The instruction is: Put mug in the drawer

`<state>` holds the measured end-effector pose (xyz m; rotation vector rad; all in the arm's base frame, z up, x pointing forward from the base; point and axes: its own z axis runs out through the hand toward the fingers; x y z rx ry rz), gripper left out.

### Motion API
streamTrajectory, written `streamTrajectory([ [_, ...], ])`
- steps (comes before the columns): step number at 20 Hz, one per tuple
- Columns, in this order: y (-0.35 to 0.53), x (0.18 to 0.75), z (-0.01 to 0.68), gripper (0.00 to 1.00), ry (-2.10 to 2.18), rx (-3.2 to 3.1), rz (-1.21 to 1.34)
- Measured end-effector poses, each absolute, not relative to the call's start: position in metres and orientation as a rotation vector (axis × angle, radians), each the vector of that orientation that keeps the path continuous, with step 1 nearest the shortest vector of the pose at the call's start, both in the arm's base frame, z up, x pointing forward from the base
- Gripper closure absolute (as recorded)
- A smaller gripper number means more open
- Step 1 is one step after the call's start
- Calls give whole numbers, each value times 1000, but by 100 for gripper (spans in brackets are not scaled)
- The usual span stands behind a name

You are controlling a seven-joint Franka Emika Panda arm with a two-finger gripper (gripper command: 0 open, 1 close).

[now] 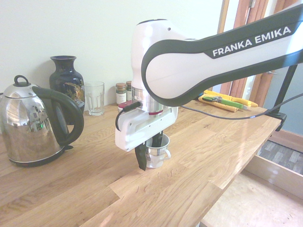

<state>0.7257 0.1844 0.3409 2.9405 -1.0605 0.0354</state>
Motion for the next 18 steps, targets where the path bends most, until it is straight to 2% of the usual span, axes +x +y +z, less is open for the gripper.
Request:
streamTrajectory([
  [18, 181, 728, 344, 100, -1069, 2937, 45],
])
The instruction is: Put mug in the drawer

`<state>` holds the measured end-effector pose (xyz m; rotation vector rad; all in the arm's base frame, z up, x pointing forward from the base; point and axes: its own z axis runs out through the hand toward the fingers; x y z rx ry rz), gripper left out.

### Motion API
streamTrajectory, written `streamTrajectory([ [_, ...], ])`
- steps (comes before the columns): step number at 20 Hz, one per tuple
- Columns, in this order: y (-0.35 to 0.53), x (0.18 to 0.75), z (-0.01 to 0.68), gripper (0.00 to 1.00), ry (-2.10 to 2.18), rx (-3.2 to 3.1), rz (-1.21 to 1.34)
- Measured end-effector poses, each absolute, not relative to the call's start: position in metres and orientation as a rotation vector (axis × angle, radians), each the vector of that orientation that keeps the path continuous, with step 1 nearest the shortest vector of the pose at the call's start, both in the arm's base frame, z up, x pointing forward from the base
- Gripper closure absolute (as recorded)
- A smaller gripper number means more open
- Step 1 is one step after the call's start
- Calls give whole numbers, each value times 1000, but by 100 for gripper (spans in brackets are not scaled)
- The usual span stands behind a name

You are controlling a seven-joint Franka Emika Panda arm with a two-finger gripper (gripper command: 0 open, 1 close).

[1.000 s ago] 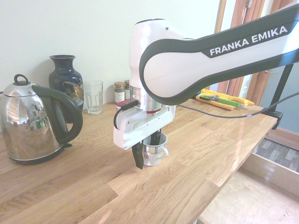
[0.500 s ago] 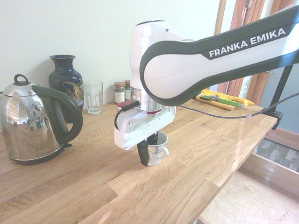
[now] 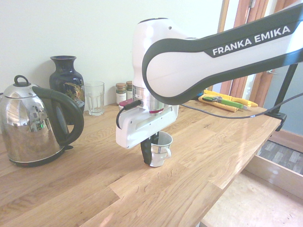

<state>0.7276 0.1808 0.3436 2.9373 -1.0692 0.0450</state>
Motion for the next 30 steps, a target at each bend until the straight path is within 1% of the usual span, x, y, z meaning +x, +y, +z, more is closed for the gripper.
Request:
streamTrajectory([
  [4, 180, 725, 353, 100, -1069, 2934, 40],
  [15, 164, 705, 427, 100, -1102, 2939, 90],
  [22, 104, 658, 457, 100, -1197, 2881, 87],
  [30, 63, 576, 464, 100, -1261, 2853, 89],
])
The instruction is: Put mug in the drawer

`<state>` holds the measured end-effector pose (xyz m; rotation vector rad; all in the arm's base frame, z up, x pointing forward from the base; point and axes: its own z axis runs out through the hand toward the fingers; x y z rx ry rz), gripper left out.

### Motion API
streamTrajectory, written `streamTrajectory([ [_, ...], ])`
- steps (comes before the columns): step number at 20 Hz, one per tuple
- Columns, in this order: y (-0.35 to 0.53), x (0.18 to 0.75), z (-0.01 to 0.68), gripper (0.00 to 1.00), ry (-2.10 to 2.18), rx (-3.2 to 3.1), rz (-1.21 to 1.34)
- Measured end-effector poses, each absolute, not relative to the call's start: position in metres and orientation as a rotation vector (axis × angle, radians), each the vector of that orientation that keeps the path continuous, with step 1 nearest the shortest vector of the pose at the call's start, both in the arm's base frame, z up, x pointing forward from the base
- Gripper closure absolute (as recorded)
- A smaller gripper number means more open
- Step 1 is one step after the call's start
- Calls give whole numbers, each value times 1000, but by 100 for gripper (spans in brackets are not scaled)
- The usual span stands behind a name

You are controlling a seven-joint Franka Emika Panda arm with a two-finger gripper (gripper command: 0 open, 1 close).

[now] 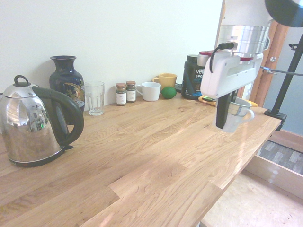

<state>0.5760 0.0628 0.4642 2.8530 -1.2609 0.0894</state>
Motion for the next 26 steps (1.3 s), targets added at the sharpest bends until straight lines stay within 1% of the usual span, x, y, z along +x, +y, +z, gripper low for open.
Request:
streamTrajectory([
  [4, 43, 537, 454, 100, -1299, 2834, 85],
  [9, 16, 511, 426, 100, -1335, 2810, 61],
  [18, -30, 442, 362, 100, -1377, 2792, -37],
  [26, -43, 397, 306, 100, -1377, 2796, -61],
])
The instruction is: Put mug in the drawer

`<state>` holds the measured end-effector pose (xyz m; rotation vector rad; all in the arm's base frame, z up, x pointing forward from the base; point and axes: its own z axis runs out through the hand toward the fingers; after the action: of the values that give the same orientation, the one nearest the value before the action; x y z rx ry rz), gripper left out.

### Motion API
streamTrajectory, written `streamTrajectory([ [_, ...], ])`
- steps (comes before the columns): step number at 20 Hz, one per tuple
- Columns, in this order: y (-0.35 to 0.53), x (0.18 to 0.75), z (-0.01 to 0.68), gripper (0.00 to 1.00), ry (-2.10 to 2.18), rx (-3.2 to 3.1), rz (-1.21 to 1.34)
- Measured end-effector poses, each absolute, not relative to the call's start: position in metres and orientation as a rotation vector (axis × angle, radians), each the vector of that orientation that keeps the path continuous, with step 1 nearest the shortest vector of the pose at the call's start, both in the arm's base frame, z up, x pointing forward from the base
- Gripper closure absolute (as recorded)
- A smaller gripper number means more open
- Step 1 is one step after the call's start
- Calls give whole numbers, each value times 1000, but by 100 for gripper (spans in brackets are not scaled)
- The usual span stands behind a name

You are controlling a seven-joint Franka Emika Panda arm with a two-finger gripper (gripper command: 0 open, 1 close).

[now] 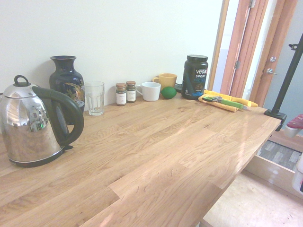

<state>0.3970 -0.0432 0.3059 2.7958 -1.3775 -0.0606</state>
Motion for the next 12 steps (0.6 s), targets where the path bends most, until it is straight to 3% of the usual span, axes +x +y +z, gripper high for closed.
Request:
streamTrajectory([
  [12, -84, 385, 190, 100, -1303, 2860, 8],
])
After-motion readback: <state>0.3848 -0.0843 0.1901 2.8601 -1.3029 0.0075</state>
